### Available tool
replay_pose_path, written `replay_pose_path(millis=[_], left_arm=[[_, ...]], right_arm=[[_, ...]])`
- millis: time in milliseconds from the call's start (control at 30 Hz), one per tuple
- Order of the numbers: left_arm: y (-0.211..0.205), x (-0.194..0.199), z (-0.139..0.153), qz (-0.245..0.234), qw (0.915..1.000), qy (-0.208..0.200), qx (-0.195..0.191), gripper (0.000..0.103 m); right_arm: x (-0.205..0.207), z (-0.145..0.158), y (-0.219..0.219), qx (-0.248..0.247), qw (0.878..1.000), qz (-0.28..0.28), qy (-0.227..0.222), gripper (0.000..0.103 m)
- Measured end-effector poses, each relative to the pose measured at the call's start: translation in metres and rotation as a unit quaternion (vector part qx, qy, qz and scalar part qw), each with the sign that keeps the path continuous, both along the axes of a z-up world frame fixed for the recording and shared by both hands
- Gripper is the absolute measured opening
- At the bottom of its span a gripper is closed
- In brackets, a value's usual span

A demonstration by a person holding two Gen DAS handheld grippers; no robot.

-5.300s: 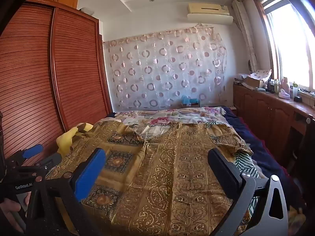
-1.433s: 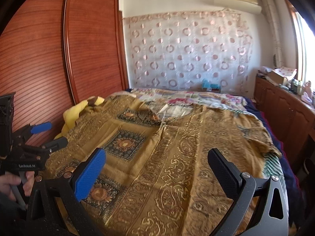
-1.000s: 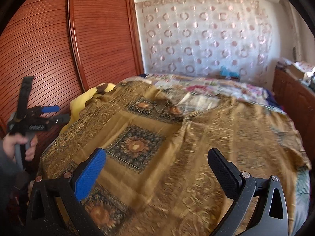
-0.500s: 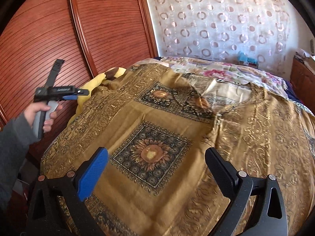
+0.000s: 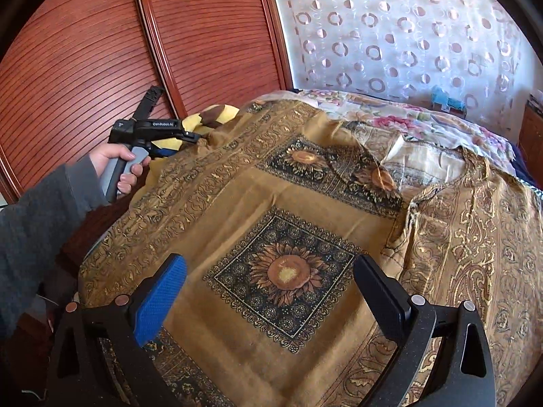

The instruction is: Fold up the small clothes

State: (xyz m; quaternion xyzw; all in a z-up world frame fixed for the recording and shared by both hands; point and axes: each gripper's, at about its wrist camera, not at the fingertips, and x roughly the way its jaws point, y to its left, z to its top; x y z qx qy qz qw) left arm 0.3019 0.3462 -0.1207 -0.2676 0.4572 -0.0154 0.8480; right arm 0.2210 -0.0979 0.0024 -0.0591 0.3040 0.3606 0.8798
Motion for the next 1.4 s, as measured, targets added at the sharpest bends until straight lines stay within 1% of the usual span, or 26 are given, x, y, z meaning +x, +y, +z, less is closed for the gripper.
replay_pose_path(millis=[67, 100, 133, 167, 233, 267, 300, 333, 433, 500, 567, 667, 733, 767, 800, 900, 967, 1000, 1033, 1133, 1233, 1267, 1333, 1400], left_arm=[[-0.006, 0.001, 0.005, -0.01, 0.9999, -0.006, 0.001, 0.043], [-0.009, 0.002, 0.008, -0.016, 0.9998, -0.008, 0.005, 0.038], [-0.012, 0.003, 0.011, -0.023, 0.9996, -0.01, 0.011, 0.026], [-0.017, 0.005, 0.016, -0.028, 0.9993, -0.01, 0.024, 0.018], [-0.027, 0.006, 0.029, -0.03, 0.9972, -0.01, 0.068, 0.015], [-0.038, 0.005, 0.041, -0.034, 0.9931, -0.016, 0.111, 0.014], [-0.044, 0.004, 0.048, -0.038, 0.9894, -0.021, 0.139, 0.013], [-0.056, 0.002, 0.062, -0.046, 0.9829, -0.034, 0.175, 0.013], [-0.083, -0.004, 0.098, -0.068, 0.971, -0.071, 0.218, 0.013], [-0.103, -0.009, 0.117, -0.089, 0.965, -0.091, 0.229, 0.013], [-0.132, -0.014, 0.136, -0.118, 0.9554, -0.111, 0.247, 0.013], [-0.172, -0.023, 0.152, -0.163, 0.9471, -0.129, 0.245, 0.013], [-0.198, -0.032, 0.156, -0.193, 0.9407, -0.14, 0.241, 0.013], [-0.211, -0.04, 0.159, -0.212, 0.9363, -0.144, 0.24, 0.013], [-0.217, -0.043, 0.16, -0.222, 0.9343, -0.144, 0.24, 0.014], [-0.23, -0.055, 0.164, -0.239, 0.9295, -0.14, 0.244, 0.026], [-0.236, -0.065, 0.165, -0.242, 0.9254, -0.146, 0.252, 0.054], [-0.236, -0.07, 0.165, -0.242, 0.9239, -0.148, 0.257, 0.058], [-0.235, -0.072, 0.163, -0.239, 0.9244, -0.145, 0.26, 0.065], [-0.229, -0.075, 0.149, -0.232, 0.9299, -0.125, 0.256, 0.066], [-0.226, -0.08, 0.125, -0.232, 0.9344, -0.099, 0.252, 0.067], [-0.227, -0.081, 0.115, -0.232, 0.9351, -0.089, 0.253, 0.067], [-0.228, -0.083, 0.099, -0.23, 0.9336, -0.075, 0.264, 0.068], [-0.226, -0.084, 0.087, -0.225, 0.9366, -0.068, 0.26, 0.07]], right_arm=[[-0.001, -0.001, 0.002, 0.001, 1.0, -0.003, -0.005, 0.099], [-0.001, 0.0, 0.0, 0.003, 1.0, -0.005, -0.006, 0.099], [-0.002, -0.001, 0.0, 0.005, 1.0, -0.006, -0.006, 0.099], [-0.002, -0.001, 0.0, 0.007, 1.0, -0.007, -0.006, 0.099], [-0.004, -0.002, -0.001, 0.01, 1.0, -0.01, -0.008, 0.099], [-0.005, -0.001, -0.001, 0.012, 1.0, -0.011, -0.008, 0.099], [-0.007, -0.002, -0.003, 0.014, 1.0, -0.012, -0.01, 0.099], [-0.009, -0.001, -0.003, 0.015, 1.0, -0.012, -0.011, 0.099], [-0.012, 0.0, -0.006, 0.017, 1.0, -0.014, -0.013, 0.099], [-0.015, -0.001, -0.008, 0.018, 1.0, -0.017, -0.012, 0.099], [-0.019, -0.001, -0.011, 0.021, 0.999, -0.02, -0.016, 0.099], [-0.023, 0.0, -0.018, 0.024, 0.999, -0.027, -0.02, 0.099], [-0.027, 0.0, -0.024, 0.025, 0.999, -0.033, -0.022, 0.099], [-0.028, 0.0, -0.026, 0.023, 0.999, -0.036, -0.023, 0.099], [-0.03, 0.0, -0.029, 0.022, 0.999, -0.04, -0.024, 0.099], [-0.035, -0.001, -0.038, 0.019, 0.998, -0.05, -0.028, 0.099], [-0.036, 0.0, -0.044, 0.02, 0.998, -0.057, -0.028, 0.099], [-0.036, 0.001, -0.046, 0.02, 0.998, -0.061, -0.029, 0.099], [-0.037, 0.002, -0.048, 0.02, 0.997, -0.064, -0.03, 0.099], [-0.041, 0.005, -0.051, 0.014, 0.996, -0.072, -0.04, 0.099], [-0.047, 0.006, -0.055, 0.01, 0.996, -0.077, -0.041, 0.099], [-0.049, 0.006, -0.059, 0.009, 0.996, -0.079, -0.042, 0.099], [-0.055, 0.008, -0.062, 0.007, 0.995, -0.083, -0.046, 0.099], [-0.06, 0.01, -0.067, 0.004, 0.995, -0.087, -0.048, 0.099]])
